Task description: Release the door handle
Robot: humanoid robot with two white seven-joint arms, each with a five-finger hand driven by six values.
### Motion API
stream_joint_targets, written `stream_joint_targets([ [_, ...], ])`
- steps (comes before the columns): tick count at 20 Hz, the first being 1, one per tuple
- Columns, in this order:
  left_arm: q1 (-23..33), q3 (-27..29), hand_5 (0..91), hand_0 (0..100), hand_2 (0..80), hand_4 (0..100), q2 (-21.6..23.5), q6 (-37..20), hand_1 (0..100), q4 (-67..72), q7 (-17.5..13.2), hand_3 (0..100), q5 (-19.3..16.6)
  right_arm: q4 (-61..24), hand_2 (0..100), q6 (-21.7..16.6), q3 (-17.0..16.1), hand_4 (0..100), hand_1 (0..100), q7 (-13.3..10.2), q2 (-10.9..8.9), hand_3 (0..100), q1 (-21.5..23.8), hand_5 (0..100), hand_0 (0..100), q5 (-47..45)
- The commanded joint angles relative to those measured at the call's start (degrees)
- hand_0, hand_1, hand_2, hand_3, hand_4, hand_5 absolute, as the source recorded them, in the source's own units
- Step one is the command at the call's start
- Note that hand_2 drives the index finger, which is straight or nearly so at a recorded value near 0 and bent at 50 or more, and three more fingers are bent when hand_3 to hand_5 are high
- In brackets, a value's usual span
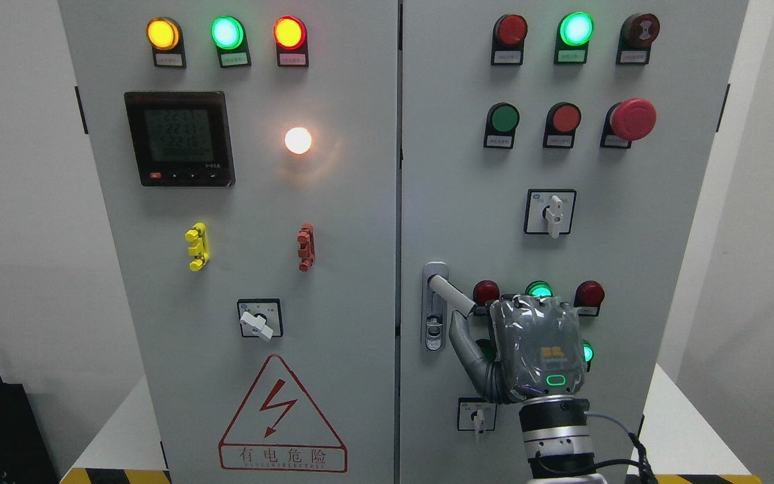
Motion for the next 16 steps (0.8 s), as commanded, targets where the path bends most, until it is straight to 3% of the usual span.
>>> stream_joint_targets([
  [1, -0.2, 0.1, 0.0, 12, 0.0, 0, 0.0, 0.0, 39, 0.6, 0.0, 0, 0.0, -0.1, 100, 0.1, -0.1, 100, 7, 0.0, -0.06, 100, -0.1, 97, 56, -0.6],
  [16, -0.2, 0.1, 0.0, 12, 0.0, 0, 0.0, 0.0, 39, 0.6, 0.0, 0, -0.1, 0.0, 100, 0.6, -0.1, 100, 7, 0.0, -0.06, 100, -0.1, 97, 56, -0.6],
])
